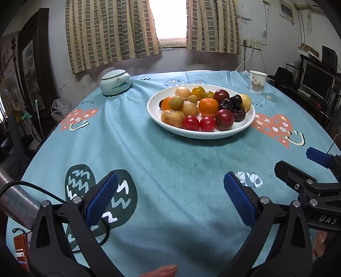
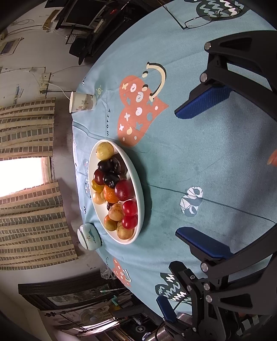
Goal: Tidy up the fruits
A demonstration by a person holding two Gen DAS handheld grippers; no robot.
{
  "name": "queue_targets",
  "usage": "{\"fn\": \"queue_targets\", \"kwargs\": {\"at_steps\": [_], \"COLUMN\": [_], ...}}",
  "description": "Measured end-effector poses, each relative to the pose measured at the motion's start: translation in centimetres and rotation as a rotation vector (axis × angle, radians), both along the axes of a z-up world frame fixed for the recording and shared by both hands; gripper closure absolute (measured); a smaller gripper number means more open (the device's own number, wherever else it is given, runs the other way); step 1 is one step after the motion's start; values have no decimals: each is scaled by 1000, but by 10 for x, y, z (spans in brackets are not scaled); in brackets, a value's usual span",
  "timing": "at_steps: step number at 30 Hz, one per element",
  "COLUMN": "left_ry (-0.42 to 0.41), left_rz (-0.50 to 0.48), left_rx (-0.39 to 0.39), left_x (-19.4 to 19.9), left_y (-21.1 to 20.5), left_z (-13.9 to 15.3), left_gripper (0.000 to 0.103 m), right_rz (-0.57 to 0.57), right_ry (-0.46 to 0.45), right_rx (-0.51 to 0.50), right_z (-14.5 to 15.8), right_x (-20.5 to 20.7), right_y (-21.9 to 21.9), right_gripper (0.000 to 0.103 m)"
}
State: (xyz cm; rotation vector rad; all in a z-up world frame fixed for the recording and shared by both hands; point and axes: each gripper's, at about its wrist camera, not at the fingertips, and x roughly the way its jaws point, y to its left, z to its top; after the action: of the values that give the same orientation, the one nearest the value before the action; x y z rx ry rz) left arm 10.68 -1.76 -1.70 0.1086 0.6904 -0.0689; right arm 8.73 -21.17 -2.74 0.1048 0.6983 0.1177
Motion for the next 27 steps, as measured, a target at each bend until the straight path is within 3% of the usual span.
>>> {"fn": "queue_targets", "kwargs": {"at_steps": [27], "left_ry": [-24], "left_rz": [8], "left_rx": [-2], "left_x": [-2], "left_y": [0], "left_z": [3], "left_gripper": [2], "right_rz": [0], "right_ry": [1], "right_rx": [-1], "right_z": [0], "right_x": [0], "right_y": [1], "right_gripper": [1]}}
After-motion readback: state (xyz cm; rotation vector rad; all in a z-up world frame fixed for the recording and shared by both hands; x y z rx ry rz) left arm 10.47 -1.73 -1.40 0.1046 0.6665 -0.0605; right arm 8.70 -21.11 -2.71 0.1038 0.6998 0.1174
